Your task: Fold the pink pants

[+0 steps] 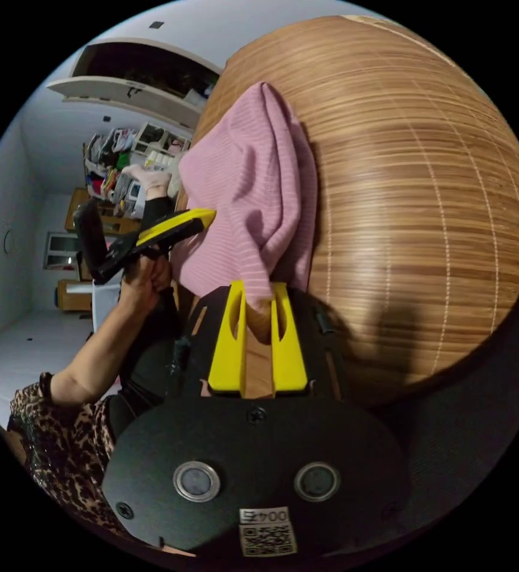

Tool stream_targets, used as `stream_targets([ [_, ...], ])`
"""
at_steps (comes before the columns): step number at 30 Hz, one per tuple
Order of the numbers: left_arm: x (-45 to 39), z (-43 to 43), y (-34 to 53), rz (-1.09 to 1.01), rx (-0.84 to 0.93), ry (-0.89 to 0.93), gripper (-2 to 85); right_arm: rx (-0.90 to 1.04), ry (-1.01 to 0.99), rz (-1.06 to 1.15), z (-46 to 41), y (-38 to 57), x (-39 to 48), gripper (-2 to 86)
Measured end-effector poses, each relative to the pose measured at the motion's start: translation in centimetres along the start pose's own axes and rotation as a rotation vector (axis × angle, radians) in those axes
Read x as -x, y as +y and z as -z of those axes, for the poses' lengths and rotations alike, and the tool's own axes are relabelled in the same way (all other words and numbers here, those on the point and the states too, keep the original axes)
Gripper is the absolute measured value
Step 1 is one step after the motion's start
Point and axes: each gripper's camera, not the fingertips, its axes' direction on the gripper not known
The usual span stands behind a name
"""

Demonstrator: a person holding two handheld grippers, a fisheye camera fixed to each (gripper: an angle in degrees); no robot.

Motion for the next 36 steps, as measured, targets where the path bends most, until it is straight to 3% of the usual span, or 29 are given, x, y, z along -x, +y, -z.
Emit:
stream_targets([
  [4, -0.2, -0.1, 1.9, -0.024, -0.017, 0.010, 0.2, 0.015, -0.017, 0.026, 1.6, 2.4, -0.2, 8.1],
  [7, 0.0, 1.2, 1.6, 0.038, -0.035, 0.026, 0.2, -0.168, 0.072, 0.068, 6.4, 5.1, 0.3, 6.8],
  [12, -1.6, 2.0, -1.3, -0.039, -0.168, -0.012, 0.2, -0.458, 0.264, 0.297, 12.2, 7.7, 3.6, 5.2],
  [16, -1.3, -2.7, -3.8, -0.038, -0.106, -0.105, 0.2, -0.594, 0.297, 0.403, 13.0, 7.0, 5.2, 6.6],
  [18, -1.2, -4.5, -3.1, -0.038, -0.129, -0.111, 0.2, -0.494, 0.112, 0.323, 12.2, 4.8, 3.0, 6.6],
  [20, -1.1, -4.9, -2.3, -0.028, -0.169, -0.111, 0.3, -0.302, -0.138, 0.411, 10.2, 2.0, 0.7, 5.3],
  [23, -0.9, -5.5, -2.3, -0.030, -0.165, -0.101, 0.3, -0.259, 0.111, 0.402, 8.2, 0.7, 0.9, 5.5],
  [25, -0.7, -5.8, -2.1, -0.029, -0.170, -0.093, 0.3, -0.229, 0.175, 0.409, 7.0, 0.4, 1.0, 4.6],
  [30, -1.1, -6.6, -1.9, -0.042, -0.176, -0.129, 0.3, -0.270, 0.144, 0.415, 5.4, 1.9, 1.1, 3.7],
  [36, -1.1, -7.3, -1.9, -0.049, -0.178, -0.152, 0.4, -0.221, 0.282, 0.494, 3.2, 2.0, 3.4, 5.7],
])
